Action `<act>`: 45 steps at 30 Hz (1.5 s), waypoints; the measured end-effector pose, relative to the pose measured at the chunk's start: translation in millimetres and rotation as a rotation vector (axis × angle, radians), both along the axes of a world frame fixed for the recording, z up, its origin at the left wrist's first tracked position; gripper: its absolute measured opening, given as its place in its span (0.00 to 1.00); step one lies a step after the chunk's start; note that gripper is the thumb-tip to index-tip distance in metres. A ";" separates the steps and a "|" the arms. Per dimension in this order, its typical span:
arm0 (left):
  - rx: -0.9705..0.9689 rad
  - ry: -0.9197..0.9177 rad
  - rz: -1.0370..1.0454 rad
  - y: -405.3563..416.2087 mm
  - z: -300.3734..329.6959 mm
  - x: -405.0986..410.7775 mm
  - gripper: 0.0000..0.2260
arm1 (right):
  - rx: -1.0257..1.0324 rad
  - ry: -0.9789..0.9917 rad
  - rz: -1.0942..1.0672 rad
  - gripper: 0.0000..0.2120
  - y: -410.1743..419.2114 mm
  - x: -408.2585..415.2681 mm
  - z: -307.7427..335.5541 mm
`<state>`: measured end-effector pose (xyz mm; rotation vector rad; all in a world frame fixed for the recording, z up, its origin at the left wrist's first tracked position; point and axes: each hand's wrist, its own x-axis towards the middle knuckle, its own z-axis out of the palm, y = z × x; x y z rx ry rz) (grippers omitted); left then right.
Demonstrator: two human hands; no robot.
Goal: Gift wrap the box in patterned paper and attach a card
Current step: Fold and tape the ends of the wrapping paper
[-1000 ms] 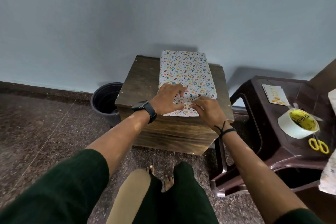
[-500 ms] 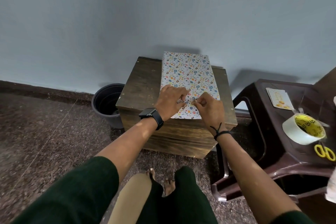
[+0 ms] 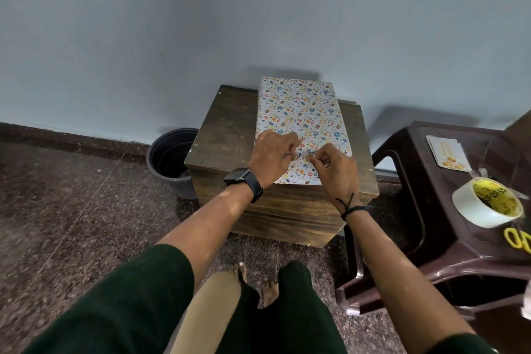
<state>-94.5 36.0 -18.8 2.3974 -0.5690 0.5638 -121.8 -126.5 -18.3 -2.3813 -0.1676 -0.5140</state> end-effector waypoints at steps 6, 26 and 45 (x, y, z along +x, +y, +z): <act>0.103 -0.013 -0.010 1.3 -3.1 1.0 0.14 | 0.017 -0.037 -0.002 0.08 -0.3 -1.0 -7.9; -0.048 0.055 0.076 -9.1 -1.1 1.9 0.11 | 0.177 0.134 -0.190 0.14 -3.5 7.8 16.2; -0.062 0.023 0.042 -13.7 7.2 -3.0 0.08 | -0.133 0.502 0.289 0.10 4.3 -6.8 -26.3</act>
